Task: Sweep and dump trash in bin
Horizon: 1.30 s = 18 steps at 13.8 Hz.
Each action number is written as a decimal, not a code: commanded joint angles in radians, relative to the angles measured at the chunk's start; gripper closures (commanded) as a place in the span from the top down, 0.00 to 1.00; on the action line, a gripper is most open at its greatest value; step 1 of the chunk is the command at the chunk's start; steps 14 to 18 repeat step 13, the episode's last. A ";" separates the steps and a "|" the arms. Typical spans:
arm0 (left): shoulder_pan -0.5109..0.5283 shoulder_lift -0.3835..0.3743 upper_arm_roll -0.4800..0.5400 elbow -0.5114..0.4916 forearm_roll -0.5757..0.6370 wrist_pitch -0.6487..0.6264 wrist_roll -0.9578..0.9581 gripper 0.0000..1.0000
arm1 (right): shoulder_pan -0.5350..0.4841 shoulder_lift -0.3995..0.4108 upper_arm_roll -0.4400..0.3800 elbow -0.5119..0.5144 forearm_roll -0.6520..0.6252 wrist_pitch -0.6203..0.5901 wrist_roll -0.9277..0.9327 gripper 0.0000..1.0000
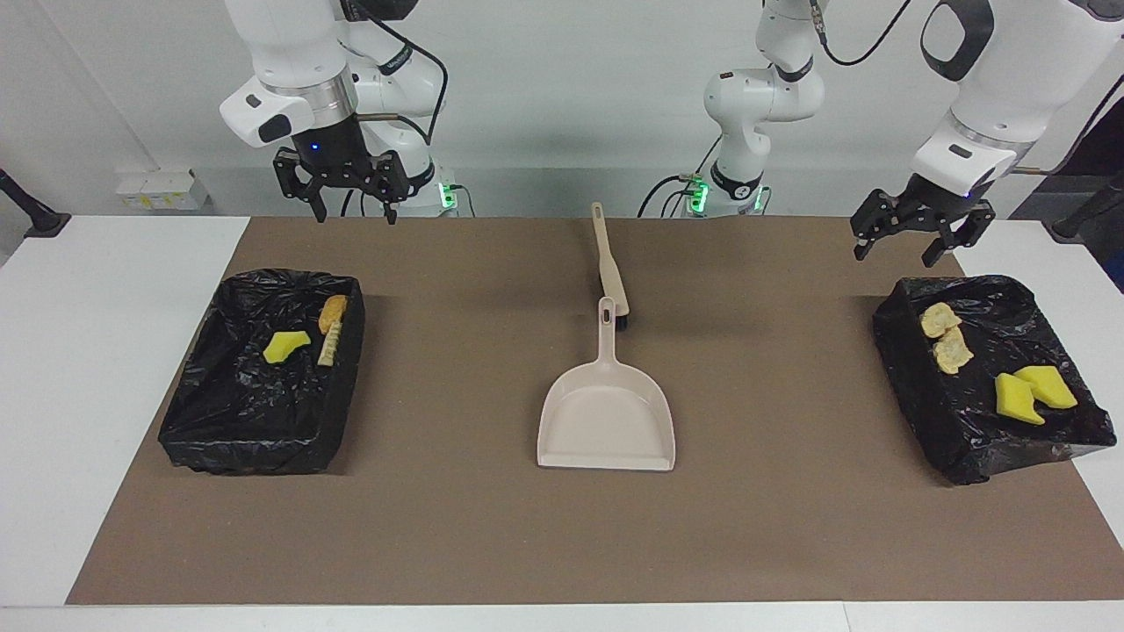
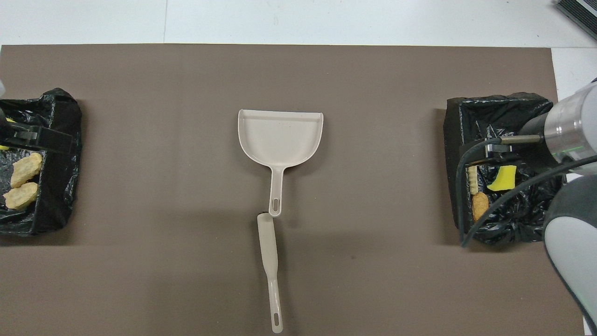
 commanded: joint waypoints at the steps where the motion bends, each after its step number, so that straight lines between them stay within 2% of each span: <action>1: 0.001 -0.055 -0.002 -0.072 0.016 0.009 0.013 1.00 | -0.007 -0.001 0.003 0.003 0.010 0.014 0.015 1.00; 6: 0.001 -0.046 0.000 -0.045 0.016 -0.059 0.011 1.00 | -0.013 -0.001 0.002 -0.001 0.014 0.015 0.015 1.00; 18: 0.004 -0.038 0.000 -0.003 -0.010 -0.107 -0.004 1.00 | -0.015 -0.003 0.002 -0.002 0.015 0.014 0.016 1.00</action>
